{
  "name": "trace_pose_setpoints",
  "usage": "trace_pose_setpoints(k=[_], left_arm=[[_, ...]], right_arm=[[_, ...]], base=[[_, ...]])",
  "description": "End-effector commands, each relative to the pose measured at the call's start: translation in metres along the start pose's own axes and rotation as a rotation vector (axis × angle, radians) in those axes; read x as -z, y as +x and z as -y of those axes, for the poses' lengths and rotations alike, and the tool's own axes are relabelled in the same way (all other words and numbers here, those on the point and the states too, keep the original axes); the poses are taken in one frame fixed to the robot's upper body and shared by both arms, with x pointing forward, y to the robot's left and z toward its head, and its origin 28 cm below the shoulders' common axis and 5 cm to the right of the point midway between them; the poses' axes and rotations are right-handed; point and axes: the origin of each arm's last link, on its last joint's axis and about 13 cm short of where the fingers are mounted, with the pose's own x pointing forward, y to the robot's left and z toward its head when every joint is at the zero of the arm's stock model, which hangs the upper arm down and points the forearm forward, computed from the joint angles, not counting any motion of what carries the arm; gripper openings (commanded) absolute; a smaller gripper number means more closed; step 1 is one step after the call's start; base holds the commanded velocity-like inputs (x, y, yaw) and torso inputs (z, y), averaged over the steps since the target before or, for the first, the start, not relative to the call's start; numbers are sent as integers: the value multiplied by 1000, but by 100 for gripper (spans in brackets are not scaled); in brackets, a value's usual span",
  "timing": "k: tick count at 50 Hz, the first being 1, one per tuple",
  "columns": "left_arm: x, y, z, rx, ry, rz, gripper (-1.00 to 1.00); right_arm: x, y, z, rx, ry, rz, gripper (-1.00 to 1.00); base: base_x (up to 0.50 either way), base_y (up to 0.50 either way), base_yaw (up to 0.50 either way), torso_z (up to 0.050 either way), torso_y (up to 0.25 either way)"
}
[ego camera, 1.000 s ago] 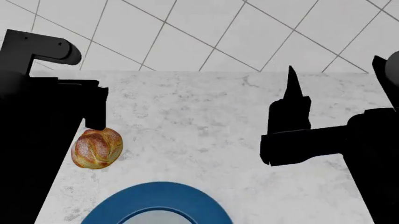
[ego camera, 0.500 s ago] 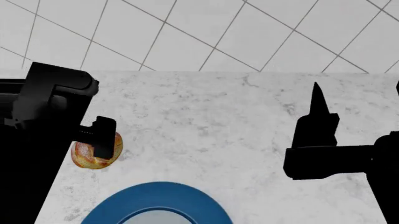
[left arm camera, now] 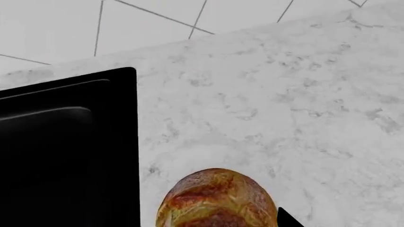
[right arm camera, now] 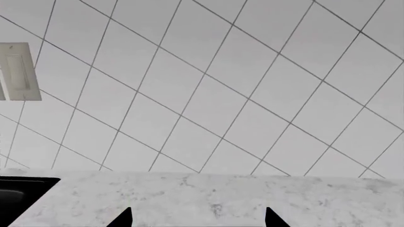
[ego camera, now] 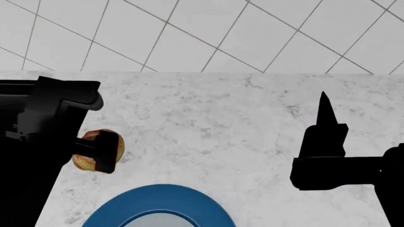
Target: Place the pastries on the plates.
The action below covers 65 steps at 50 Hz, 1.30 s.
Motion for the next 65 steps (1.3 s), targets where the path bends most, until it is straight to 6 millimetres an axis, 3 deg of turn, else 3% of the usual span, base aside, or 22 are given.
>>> trace_pose_setpoints(k=[1,65], left_arm=[[1,2,4,12,20,-6,100],[25,22,11,2,18,-97,100]], right_arm=[[1,0,-1,-3,7,-3,100],[-2,-9,-2,-8,31,-17,100]], base=[[0,0,0,0,0],[0,0,0,0,0]])
